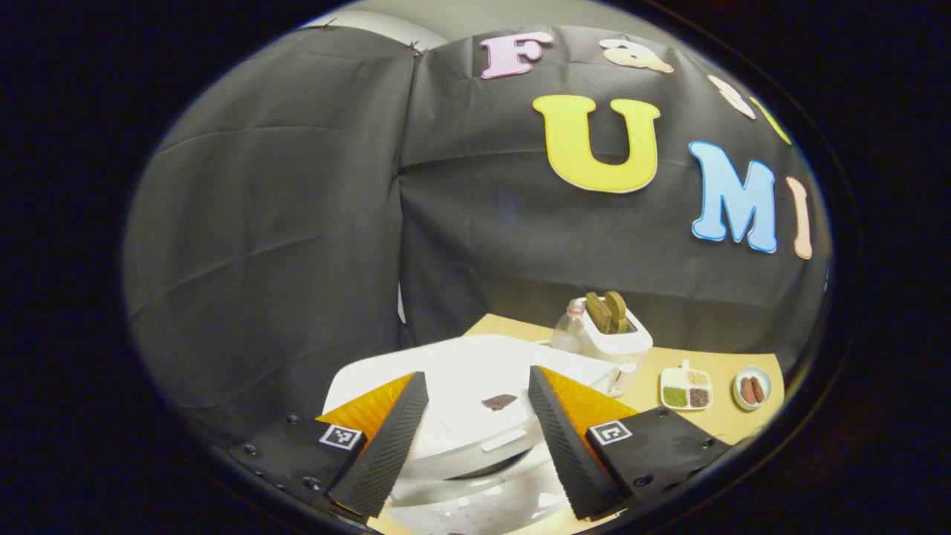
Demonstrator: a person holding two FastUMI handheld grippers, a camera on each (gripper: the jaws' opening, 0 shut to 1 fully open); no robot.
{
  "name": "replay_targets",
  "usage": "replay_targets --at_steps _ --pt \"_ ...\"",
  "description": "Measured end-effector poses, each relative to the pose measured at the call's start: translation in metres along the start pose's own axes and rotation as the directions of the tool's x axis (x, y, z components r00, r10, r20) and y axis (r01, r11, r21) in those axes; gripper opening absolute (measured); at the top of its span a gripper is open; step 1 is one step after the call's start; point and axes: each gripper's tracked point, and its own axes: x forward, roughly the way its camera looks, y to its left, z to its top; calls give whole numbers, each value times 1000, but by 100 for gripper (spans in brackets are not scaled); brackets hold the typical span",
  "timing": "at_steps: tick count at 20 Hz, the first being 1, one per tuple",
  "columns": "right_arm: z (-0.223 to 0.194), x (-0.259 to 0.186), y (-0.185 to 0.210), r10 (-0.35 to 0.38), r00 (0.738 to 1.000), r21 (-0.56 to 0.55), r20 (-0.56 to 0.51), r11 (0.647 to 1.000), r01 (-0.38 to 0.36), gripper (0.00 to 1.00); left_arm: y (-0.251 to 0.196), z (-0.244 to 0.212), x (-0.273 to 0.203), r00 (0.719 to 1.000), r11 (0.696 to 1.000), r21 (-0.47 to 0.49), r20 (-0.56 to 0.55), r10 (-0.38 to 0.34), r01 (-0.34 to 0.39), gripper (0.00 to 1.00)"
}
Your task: Close the left gripper, press the button to open the rice cooker; take a wooden spoon from the chopstick holder with the right hand, scoop a spoonful of rice and pour it into the rice cooker, then put the wooden spoon back into the chopstick holder.
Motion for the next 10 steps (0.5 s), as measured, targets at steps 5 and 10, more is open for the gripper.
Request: replay_targets --at_steps 5,10 --pt "-5 -4 0 -6 1000 0 -9 1000 6 99 0 -4 -2 999 1000 26 -31 -7 8 96" --pt "-8 -8 2 -10 1000 5 -15 1000 10 99 -5 -14 -7 996 999 33 -92 -23 26 96"
